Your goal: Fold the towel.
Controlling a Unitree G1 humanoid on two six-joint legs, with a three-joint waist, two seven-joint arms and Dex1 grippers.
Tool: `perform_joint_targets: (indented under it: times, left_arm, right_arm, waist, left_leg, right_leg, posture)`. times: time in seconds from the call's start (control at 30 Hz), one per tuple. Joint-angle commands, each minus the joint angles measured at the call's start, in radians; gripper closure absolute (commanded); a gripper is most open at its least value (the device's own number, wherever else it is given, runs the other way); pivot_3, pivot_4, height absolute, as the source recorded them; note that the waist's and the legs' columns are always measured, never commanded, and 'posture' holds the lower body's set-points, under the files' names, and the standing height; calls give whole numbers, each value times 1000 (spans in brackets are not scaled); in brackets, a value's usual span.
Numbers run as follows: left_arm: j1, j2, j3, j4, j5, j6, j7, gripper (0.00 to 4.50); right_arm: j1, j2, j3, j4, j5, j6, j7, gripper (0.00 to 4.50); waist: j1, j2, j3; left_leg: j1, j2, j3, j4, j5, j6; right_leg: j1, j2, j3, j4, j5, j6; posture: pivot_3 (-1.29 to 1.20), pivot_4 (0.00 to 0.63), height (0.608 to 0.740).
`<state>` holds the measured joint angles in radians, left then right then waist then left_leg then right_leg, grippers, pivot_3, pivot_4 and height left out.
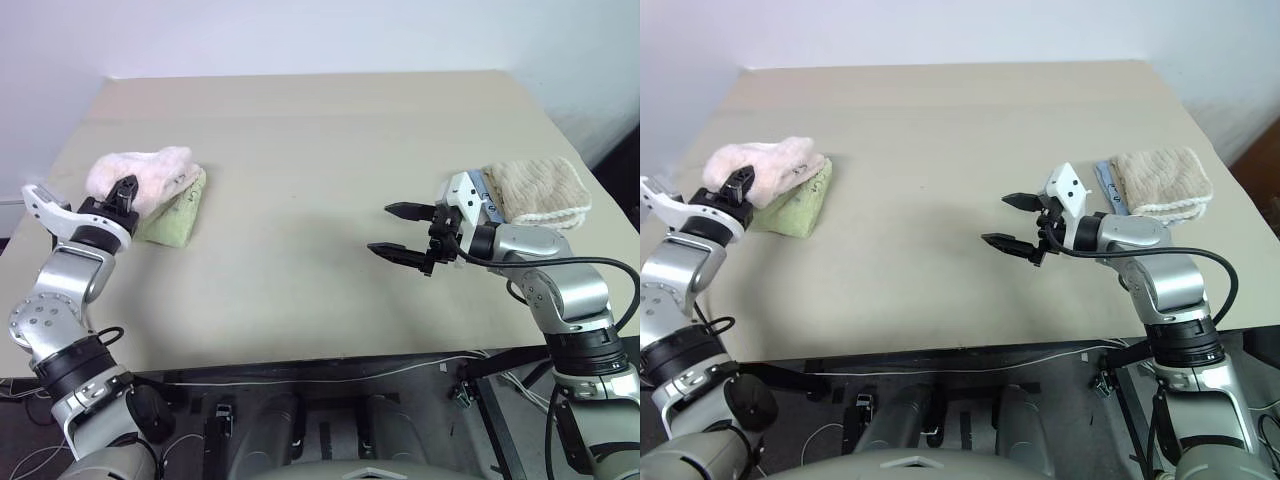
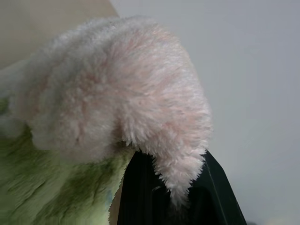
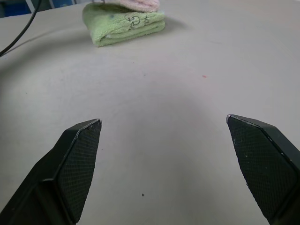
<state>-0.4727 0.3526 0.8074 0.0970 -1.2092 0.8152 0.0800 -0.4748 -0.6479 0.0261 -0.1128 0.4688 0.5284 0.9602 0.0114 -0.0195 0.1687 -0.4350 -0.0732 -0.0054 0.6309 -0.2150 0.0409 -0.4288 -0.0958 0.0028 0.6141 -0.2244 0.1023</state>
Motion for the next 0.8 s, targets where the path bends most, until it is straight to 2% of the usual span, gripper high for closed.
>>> perform_joint_targets:
  times: [0.03,0.13,0.3,0.47,0.5,0.8]
  left_arm:
    - [25,-10,5,-40,-18,-41,14,4477]
    - [39,-24,-1,14,9,-72,41,3594]
    - [47,-42,-25,43,10,-100,18,1846]
    - [25,-38,-33,66,-33,-83,5,180]
    - [33,-35,-34,64,-38,-74,15,30]
    - [169,-34,-52,-153,-173,4,144,30]
  right_arm:
    - [-14,-8,-7,-17,-16,-30,9,0]
    - [-15,-5,-8,-17,-21,-31,11,0]
    - [-9,-5,-10,-18,-30,-37,14,0]
    - [-4,-7,-12,-26,-35,-35,13,0]
    - [-4,-9,-9,-26,-38,-28,10,0]
    - [8,-7,-2,7,-56,-61,29,0]
  waist:
    - [0,0,0]
    - [1,0,0]
    - [1,0,0]
    - [0,0,0]
    - [0,0,0]
    - [-2,0,0]
  left_leg:
    - [0,0,0,0,0,0]
    - [0,0,0,0,0,0]
    - [0,0,0,0,0,0]
    - [0,0,0,0,0,0]
    - [0,0,0,0,0,0]
    - [0,0,0,0,0,0]
  right_leg:
    - [0,0,0,0,0,0]
    - [0,0,0,0,0,0]
    - [0,0,0,0,0,0]
    - [0,0,0,0,0,0]
    - [0,0,0,0,0,0]
    - [0,0,0,0,0,0]
  posture:
    - [0,150,740]
    - [0,150,740]
    - [0,150,740]
    - [0,150,740]
    - [0,150,740]
    - [0,150,740]
